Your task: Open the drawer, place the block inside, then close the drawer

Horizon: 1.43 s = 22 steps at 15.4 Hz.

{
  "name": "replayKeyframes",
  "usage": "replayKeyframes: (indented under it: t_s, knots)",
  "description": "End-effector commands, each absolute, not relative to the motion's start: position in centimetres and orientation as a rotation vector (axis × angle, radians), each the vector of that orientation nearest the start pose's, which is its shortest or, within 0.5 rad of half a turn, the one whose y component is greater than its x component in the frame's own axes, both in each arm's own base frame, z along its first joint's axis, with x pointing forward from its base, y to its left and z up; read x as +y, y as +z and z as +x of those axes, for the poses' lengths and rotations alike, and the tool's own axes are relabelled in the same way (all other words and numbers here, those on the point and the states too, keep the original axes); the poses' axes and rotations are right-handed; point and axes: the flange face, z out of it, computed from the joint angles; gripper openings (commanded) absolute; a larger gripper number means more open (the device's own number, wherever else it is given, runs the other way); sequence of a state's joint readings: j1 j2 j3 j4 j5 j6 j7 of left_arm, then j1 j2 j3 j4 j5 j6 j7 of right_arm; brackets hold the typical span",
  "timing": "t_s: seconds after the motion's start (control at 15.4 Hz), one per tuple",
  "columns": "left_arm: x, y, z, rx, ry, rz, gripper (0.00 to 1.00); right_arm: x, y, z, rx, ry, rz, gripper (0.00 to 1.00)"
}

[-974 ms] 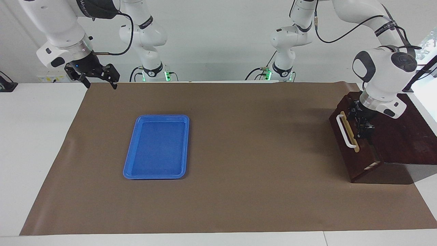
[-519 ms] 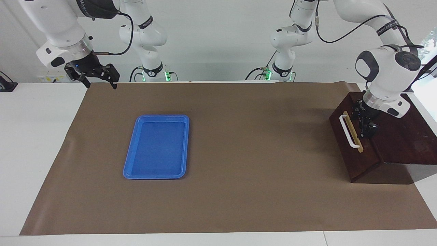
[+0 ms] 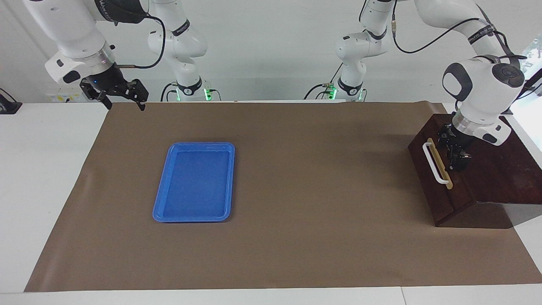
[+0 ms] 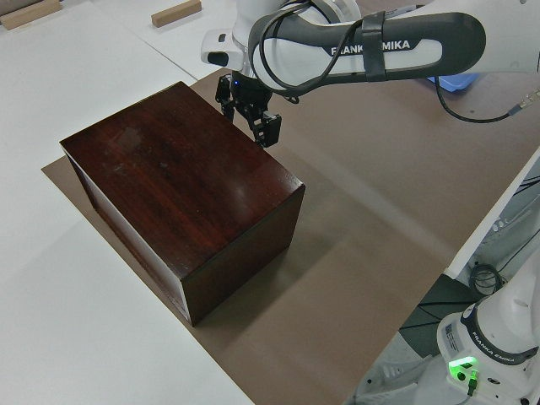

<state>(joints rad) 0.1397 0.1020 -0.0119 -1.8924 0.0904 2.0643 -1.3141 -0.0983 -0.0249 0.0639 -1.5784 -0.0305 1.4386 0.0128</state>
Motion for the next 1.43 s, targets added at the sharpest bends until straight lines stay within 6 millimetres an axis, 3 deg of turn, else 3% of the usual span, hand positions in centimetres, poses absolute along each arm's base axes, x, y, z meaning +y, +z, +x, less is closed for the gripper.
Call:
replayKeyframes:
  t_s: [0.0,0.19,0.45,0.71,0.97,1.36]
  knots:
    - [8.0,46.6,58.3,-1.957,-0.179,-2.398,1.0,-2.1,62.5,53.5,0.072,0.179,-3.149,1.0]
    - [6.7,48.6,58.5,-1.908,-0.174,-2.435,1.0,-2.1,62.5,53.5,0.072,0.179,-3.149,1.0]
    - [3.0,52.2,57.0,-1.63,-0.125,-2.638,1.0,-2.1,62.6,53.5,0.072,0.177,-3.149,1.0]
    - [1.1,55.9,53.6,-1.107,0.047,-2.942,1.0,-2.1,62.6,53.5,0.072,0.177,-3.149,1.0]
    - [0.6,57.2,51.7,-0.554,0.135,-3.092,1.0,-2.2,62.6,53.5,0.074,0.177,-3.149,1.0]
    - [-2.4,57.8,53.0,-0.417,-0.028,-3.135,1.0,-2.2,62.6,53.5,0.074,0.177,-3.149,1.0]
